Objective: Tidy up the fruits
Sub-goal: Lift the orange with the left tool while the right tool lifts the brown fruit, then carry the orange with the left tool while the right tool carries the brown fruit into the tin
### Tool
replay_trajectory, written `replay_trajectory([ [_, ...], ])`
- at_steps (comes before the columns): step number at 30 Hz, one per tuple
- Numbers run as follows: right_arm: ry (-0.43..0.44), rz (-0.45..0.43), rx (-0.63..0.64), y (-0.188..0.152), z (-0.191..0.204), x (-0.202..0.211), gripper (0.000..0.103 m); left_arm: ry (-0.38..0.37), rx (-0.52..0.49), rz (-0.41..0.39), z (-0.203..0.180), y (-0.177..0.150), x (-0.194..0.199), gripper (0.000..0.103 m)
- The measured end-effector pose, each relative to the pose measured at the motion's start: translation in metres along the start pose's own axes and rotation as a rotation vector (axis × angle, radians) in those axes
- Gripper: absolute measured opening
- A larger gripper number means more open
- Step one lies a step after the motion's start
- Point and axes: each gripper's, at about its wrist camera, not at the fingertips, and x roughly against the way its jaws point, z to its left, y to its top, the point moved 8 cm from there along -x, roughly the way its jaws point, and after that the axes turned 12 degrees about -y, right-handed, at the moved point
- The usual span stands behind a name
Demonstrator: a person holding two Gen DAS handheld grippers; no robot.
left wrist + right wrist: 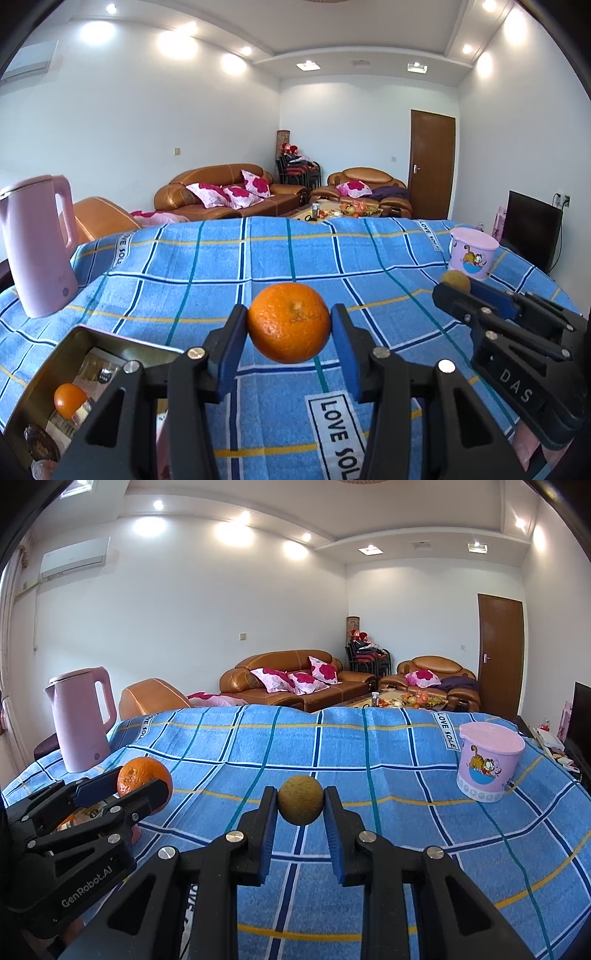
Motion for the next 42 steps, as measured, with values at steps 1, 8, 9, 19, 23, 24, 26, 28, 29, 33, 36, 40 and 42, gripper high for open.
replay_trajectory([
  [1, 0.003, 0.005, -0.001, -0.001, 0.001, 0.001, 0.027, -0.003, 0.002, 0.004, 0.0, -0.001, 0.001, 0.048],
  [8, 0.036, 0.03, -0.037, -0.006, 0.006, 0.016, 0.027, -0.027, 0.04, 0.036, 0.004, -0.009, 0.012, 0.048],
  [9, 0.04, 0.03, -0.039, -0.006, 0.007, 0.018, 0.027, -0.03, 0.042, 0.036, 0.005, -0.009, 0.014, 0.048],
  [19, 0.113, 0.018, -0.018, -0.003, 0.04, 0.051, 0.027, -0.047, 0.049, 0.034, 0.011, -0.007, 0.044, 0.048],
  [23, 0.151, 0.019, -0.009, -0.001, 0.057, 0.06, 0.027, -0.04, 0.049, 0.037, 0.02, -0.007, 0.055, 0.048],
  [24, 0.161, 0.018, -0.004, -0.001, 0.062, 0.063, 0.027, -0.034, 0.051, 0.037, 0.024, -0.007, 0.059, 0.048],
  [26, 0.175, 0.015, 0.005, -0.001, 0.07, 0.066, 0.027, -0.021, 0.057, 0.036, 0.03, -0.007, 0.063, 0.048],
  [28, 0.193, 0.018, 0.011, 0.0, 0.08, 0.069, 0.027, -0.006, 0.067, 0.032, 0.039, -0.007, 0.07, 0.048],
  [29, 0.202, 0.019, 0.012, 0.0, 0.084, 0.07, 0.027, -0.002, 0.07, 0.031, 0.041, -0.007, 0.072, 0.048],
  [33, 0.225, 0.021, 0.03, 0.001, 0.099, 0.074, 0.027, 0.014, 0.084, 0.028, 0.057, -0.006, 0.082, 0.048],
  [36, 0.241, 0.019, 0.04, 0.002, 0.109, 0.077, 0.027, 0.036, 0.09, 0.022, 0.073, -0.004, 0.09, 0.048],
  [40, 0.264, 0.017, 0.05, 0.003, 0.121, 0.079, 0.027, 0.077, 0.101, 0.018, 0.092, -0.004, 0.101, 0.048],
  [42, 0.277, 0.017, 0.058, 0.003, 0.128, 0.081, 0.027, 0.094, 0.108, 0.018, 0.102, -0.006, 0.107, 0.048],
])
